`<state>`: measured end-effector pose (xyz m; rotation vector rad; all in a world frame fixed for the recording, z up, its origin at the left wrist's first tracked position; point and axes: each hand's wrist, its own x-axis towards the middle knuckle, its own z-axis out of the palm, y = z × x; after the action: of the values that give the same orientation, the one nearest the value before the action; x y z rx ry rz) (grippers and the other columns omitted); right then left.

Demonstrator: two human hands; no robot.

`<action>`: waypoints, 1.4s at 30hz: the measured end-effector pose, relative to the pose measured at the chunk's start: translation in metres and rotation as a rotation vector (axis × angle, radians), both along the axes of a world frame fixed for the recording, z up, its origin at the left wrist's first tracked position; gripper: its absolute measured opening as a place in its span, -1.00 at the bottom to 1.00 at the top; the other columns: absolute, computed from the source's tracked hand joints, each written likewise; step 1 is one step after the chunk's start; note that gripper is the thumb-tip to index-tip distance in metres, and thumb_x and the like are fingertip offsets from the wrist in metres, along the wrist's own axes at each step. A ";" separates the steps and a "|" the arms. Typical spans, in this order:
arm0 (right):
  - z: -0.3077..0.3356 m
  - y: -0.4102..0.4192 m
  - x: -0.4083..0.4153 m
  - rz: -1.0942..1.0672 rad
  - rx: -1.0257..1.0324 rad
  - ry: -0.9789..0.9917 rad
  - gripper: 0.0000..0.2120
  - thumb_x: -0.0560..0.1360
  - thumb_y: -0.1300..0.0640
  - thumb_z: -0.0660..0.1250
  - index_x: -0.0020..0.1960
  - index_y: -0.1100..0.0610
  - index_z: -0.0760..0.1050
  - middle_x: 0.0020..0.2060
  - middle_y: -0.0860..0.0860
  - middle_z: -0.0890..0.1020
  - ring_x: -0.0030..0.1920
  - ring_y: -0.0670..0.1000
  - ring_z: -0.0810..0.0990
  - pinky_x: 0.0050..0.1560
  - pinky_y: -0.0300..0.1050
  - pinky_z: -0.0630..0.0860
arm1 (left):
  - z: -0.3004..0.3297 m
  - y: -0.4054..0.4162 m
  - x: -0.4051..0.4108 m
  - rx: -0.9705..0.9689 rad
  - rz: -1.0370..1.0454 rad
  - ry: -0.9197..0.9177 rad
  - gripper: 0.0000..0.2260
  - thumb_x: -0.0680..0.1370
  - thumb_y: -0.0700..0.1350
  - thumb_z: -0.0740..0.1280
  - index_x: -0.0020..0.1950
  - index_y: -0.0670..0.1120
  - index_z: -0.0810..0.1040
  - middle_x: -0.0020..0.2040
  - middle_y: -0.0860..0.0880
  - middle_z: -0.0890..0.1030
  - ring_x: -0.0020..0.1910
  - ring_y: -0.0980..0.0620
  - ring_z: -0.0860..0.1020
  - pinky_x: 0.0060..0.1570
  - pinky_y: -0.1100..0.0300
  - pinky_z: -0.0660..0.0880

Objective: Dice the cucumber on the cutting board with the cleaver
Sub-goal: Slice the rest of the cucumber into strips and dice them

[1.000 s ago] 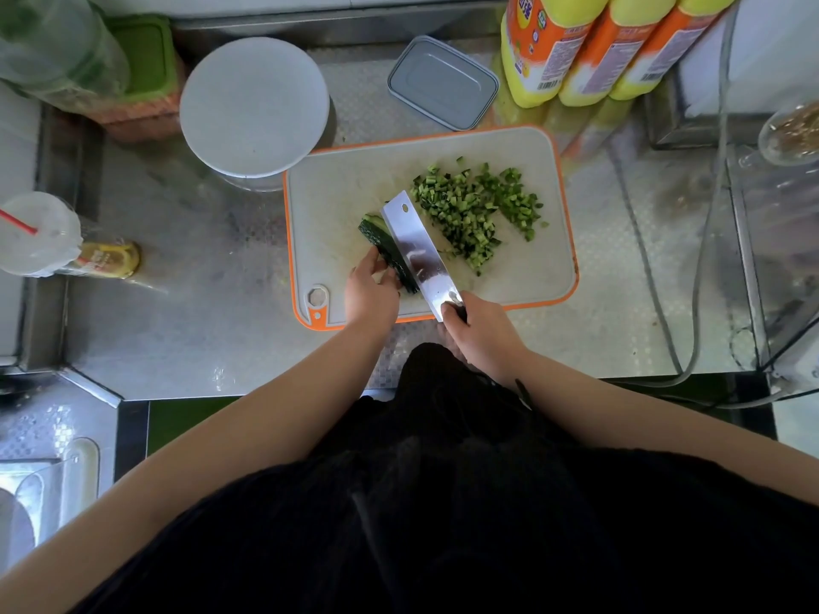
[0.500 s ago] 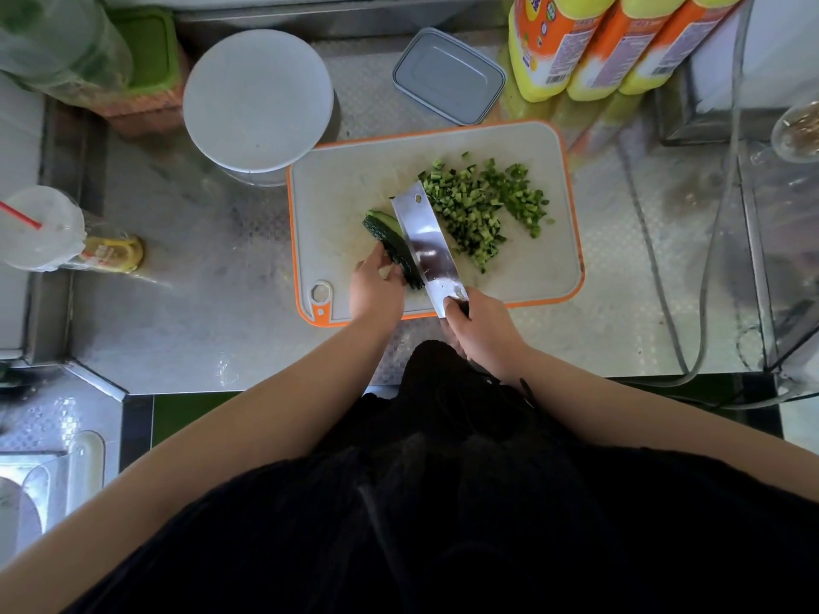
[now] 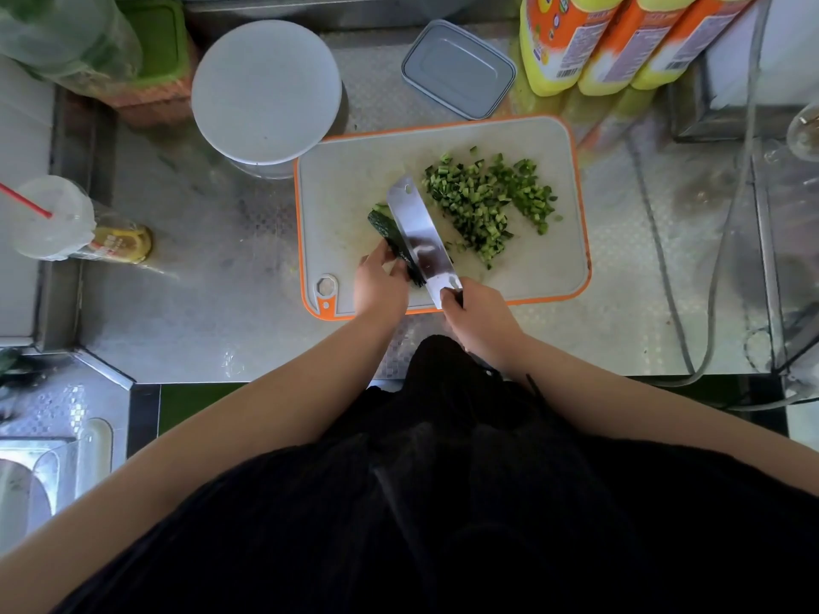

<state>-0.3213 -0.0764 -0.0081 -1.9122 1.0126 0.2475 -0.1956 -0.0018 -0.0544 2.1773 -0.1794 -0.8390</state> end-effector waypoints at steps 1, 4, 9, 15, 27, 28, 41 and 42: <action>0.000 0.003 0.001 0.029 -0.032 0.011 -0.72 0.59 0.09 0.13 -0.19 0.27 0.35 -0.30 0.20 0.54 -0.27 0.19 0.51 -0.24 0.07 0.45 | 0.001 0.000 -0.001 -0.001 0.008 -0.015 -0.64 0.58 -0.16 0.21 0.38 0.02 0.47 0.18 0.02 0.55 0.03 -0.02 0.59 0.06 0.05 0.55; 0.003 0.008 0.003 0.082 -0.101 0.035 -0.75 0.62 0.10 0.11 -0.17 0.22 0.28 -0.32 0.12 0.44 -0.28 0.14 0.42 -0.29 -0.05 0.28 | 0.006 -0.001 -0.006 0.002 0.008 -0.039 -0.63 0.58 -0.19 0.23 0.39 0.00 0.46 0.18 0.00 0.47 0.03 -0.03 0.54 0.03 0.10 0.50; 0.002 0.009 0.008 0.118 -0.136 0.072 -0.79 0.63 0.11 0.10 -0.08 0.24 0.33 -0.21 0.26 0.53 -0.12 0.25 0.53 -0.25 -0.07 0.23 | 0.006 -0.002 -0.008 0.036 -0.023 -0.064 -0.61 0.55 -0.25 0.22 0.38 -0.07 0.44 0.20 -0.09 0.45 0.07 -0.10 0.52 -0.05 0.15 0.42; 0.004 0.010 0.013 0.150 -0.177 0.098 -0.73 0.63 0.12 0.09 0.04 0.35 0.40 -0.07 0.31 0.59 -0.05 0.28 0.55 -0.26 -0.07 0.22 | 0.010 0.000 -0.009 0.008 -0.014 0.019 -0.41 0.57 -0.32 0.16 0.58 -0.03 0.12 0.37 -0.03 0.33 0.16 0.10 0.39 0.07 0.29 0.33; 0.015 0.008 0.022 0.145 -0.139 0.152 -0.71 0.64 0.09 0.08 0.03 0.32 0.41 -0.06 0.26 0.58 -0.04 0.24 0.54 -0.23 -0.08 0.24 | 0.016 0.002 -0.009 -0.017 0.001 0.034 -0.41 0.56 -0.36 0.14 0.57 -0.06 0.13 0.37 -0.07 0.30 0.28 0.02 0.37 0.08 0.39 0.28; 0.015 0.008 0.022 0.147 -0.141 0.154 -0.71 0.64 0.09 0.08 0.02 0.32 0.41 -0.06 0.26 0.58 -0.04 0.24 0.54 -0.23 -0.08 0.25 | 0.017 0.002 -0.009 -0.018 0.001 0.038 -0.41 0.56 -0.37 0.13 0.57 -0.07 0.13 0.37 -0.07 0.29 0.26 0.04 0.37 0.08 0.40 0.28; 0.016 0.011 0.032 0.162 -0.161 0.169 -0.79 0.62 0.11 0.10 -0.14 0.18 0.30 -0.31 0.05 0.40 -0.24 0.10 0.41 -0.34 -0.10 0.21 | 0.023 0.003 -0.009 -0.027 -0.007 0.056 -0.39 0.55 -0.39 0.14 0.58 -0.09 0.11 0.39 -0.08 0.28 0.12 0.16 0.32 0.00 0.49 0.20; 0.015 0.011 0.032 0.161 -0.163 0.171 -0.79 0.62 0.11 0.10 -0.15 0.18 0.30 -0.34 0.02 0.38 -0.24 0.10 0.41 -0.37 -0.09 0.19 | 0.023 0.003 -0.009 -0.027 -0.010 0.054 -0.39 0.55 -0.39 0.15 0.57 -0.10 0.11 0.39 -0.08 0.28 0.11 0.17 0.31 0.00 0.50 0.19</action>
<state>-0.2891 -0.0650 0.0071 -2.1534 1.0171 0.4393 -0.2047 0.0013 -0.0309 2.1278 -0.1737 -0.8953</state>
